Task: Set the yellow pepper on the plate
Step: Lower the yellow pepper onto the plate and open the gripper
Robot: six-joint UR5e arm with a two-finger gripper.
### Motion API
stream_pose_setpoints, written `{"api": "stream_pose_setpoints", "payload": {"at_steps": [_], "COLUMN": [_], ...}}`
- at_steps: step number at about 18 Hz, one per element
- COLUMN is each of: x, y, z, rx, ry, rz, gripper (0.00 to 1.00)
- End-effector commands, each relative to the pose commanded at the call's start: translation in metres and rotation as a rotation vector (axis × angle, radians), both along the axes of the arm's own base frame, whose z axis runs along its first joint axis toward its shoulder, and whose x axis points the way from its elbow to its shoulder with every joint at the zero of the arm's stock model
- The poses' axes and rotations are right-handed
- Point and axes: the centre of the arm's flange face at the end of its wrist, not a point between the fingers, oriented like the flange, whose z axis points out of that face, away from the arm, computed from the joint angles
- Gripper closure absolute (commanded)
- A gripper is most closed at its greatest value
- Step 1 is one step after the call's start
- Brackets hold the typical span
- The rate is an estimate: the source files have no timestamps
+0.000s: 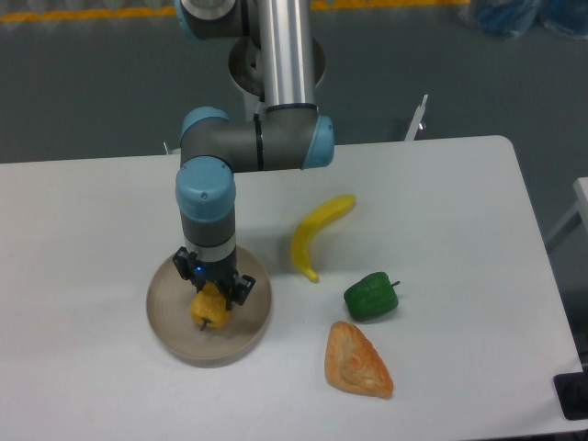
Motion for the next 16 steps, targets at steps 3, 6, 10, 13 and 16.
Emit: {"api": "stream_pose_setpoints", "payload": {"at_steps": [3,6,10,13,16], "x": [0.000,-0.001,-0.002,-0.007,-0.039], "y": [0.000,0.000,0.000,-0.002,-0.008], "z": [0.000,0.003,0.012,0.033,0.060], "rx": [0.000,0.006,0.021,0.054,0.096], "ry": [0.002,0.004,0.005,0.013,0.039], "rz": [-0.001,-0.001,-0.002,0.004,0.048], "gripper": [0.53,0.17,0.00,0.00,0.00]}}
